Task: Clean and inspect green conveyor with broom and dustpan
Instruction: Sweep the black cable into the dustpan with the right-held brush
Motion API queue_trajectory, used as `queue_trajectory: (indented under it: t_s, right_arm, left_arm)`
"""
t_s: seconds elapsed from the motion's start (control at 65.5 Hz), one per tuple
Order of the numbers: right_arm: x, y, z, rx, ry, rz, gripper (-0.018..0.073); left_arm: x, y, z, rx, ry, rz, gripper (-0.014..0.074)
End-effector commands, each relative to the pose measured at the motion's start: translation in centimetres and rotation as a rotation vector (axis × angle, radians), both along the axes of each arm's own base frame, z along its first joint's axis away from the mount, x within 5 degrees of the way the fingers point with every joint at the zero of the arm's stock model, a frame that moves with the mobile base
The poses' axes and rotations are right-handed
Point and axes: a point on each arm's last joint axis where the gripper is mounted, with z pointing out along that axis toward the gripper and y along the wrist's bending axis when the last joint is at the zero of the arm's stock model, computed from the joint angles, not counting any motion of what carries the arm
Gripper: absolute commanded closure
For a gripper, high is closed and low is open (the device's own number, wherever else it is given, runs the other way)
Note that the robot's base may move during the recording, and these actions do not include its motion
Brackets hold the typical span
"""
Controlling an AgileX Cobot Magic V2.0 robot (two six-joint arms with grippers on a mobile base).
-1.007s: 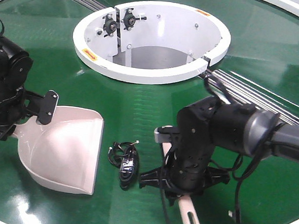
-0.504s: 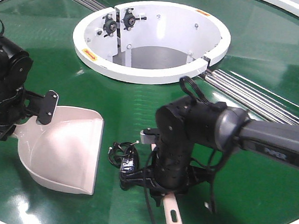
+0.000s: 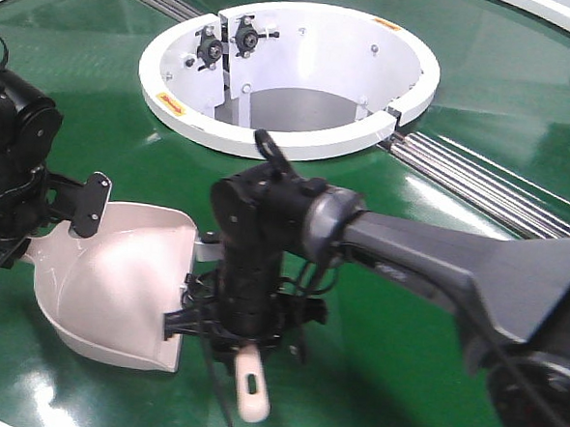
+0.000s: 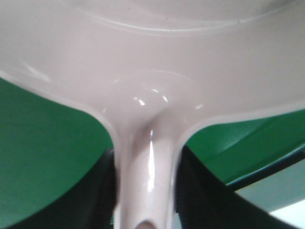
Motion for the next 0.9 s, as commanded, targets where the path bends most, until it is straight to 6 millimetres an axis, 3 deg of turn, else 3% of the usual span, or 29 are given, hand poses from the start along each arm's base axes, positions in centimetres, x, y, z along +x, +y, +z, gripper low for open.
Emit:
queue_trajectory:
  t_s: [0.0, 0.168, 0.366, 0.626, 0.885]
  right_arm:
    - [-0.6, 2.8, 3.7, 0.136, -0.013, 0.069, 0.0564]
    - [0.2, 6.0, 5.1, 0.269, -0.052, 0.115, 0.0564]
    - [1.1, 7.5, 7.1, 0.374, -0.100, 0.134, 0.0564]
    - [1.9, 6.3, 9.0, 0.357, -0.186, 0.136, 0.0564]
    - [3.1, 3.5, 12.2, 0.356, -0.273, 0.099, 0.0564]
  left_arm:
    - [-0.3, -0.1, 2.3, 0.000, -0.058, -0.007, 0.0603]
    - [-0.3, -0.1, 2.3, 0.000, -0.058, -0.007, 0.0603]
    - [-0.3, -0.1, 2.3, 0.000, -0.058, -0.007, 0.0603]
    - [-0.3, -0.1, 2.3, 0.000, -0.058, -0.007, 0.0603]
    - [-0.3, -0.1, 2.3, 0.000, -0.058, -0.007, 0.0603]
